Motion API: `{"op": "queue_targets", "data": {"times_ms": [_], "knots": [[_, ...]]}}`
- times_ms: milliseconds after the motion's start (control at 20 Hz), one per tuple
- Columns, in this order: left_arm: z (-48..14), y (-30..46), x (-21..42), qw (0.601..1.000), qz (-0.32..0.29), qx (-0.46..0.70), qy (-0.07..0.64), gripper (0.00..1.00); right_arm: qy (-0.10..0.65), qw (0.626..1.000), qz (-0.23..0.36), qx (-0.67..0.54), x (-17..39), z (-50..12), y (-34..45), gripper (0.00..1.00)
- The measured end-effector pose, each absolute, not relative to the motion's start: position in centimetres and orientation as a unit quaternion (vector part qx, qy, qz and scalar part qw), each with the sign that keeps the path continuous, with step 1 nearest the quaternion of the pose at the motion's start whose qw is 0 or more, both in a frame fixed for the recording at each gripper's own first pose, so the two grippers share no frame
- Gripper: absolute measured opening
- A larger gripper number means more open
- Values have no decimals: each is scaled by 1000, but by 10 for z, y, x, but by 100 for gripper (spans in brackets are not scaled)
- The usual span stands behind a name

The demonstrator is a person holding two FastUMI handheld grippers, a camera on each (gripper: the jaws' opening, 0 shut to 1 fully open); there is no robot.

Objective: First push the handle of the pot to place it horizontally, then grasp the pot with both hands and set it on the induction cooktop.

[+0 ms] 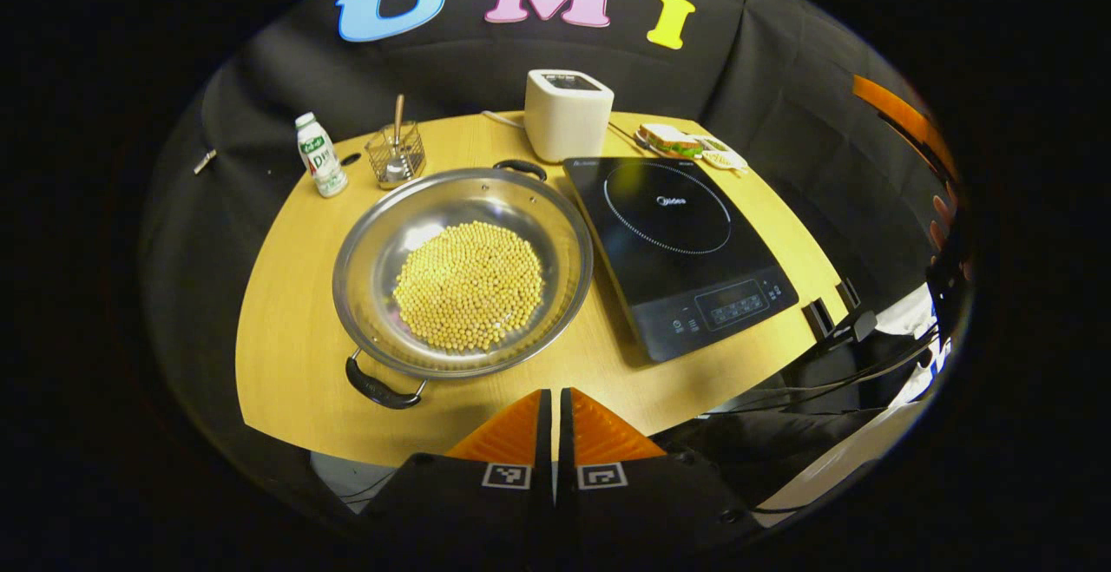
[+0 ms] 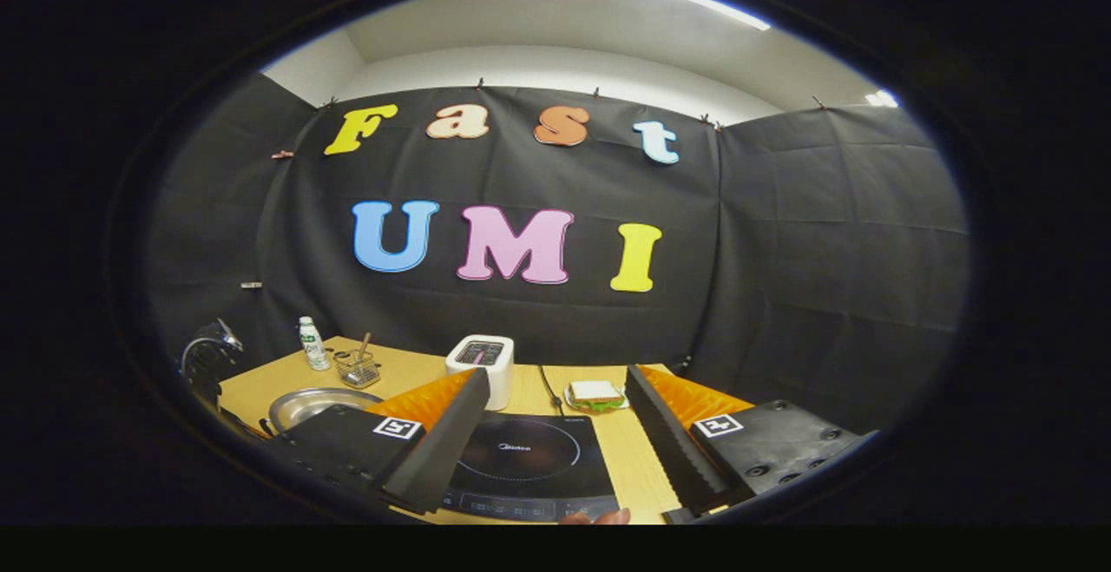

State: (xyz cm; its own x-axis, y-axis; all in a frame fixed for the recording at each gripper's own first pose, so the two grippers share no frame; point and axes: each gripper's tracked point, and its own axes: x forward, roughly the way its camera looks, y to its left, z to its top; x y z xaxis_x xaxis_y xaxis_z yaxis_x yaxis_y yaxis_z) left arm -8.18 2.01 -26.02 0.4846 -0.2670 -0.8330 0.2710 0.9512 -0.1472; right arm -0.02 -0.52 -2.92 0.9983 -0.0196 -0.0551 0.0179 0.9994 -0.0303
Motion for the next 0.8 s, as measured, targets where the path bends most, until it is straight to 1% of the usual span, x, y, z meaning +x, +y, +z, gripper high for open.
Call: {"op": "queue_targets", "data": {"times_ms": [50, 100, 250, 350, 400, 550, 650, 800], "knots": [[-268, 25, -82, 853, -160, -4, 496, 5, 28, 999, -10, -15, -1, -29, -6, 99], [-276, 30, -82, 845, -162, -6, 509, 5, 29, 999, -11, -15, 0, -31, -8, 98], [-295, 53, -81, 822, -160, 7, 546, 5, 33, 999, -11, -12, -2, -33, -9, 98], [-300, 61, -76, 815, -159, 11, 558, 5, 35, 999, -12, -13, 0, -32, -10, 99], [-303, 65, -74, 811, -159, 13, 563, 5, 35, 999, -12, -14, -3, -33, -10, 98], [-313, 75, -76, 793, -157, 18, 588, 5, 37, 999, -12, -14, -2, -34, -10, 98], [-321, 81, -75, 787, -152, 20, 598, 5, 37, 999, -12, -15, -3, -34, -11, 99], [-328, 87, -70, 787, -139, 9, 601, 5, 39, 999, -14, -16, -3, -36, -13, 98]]}}
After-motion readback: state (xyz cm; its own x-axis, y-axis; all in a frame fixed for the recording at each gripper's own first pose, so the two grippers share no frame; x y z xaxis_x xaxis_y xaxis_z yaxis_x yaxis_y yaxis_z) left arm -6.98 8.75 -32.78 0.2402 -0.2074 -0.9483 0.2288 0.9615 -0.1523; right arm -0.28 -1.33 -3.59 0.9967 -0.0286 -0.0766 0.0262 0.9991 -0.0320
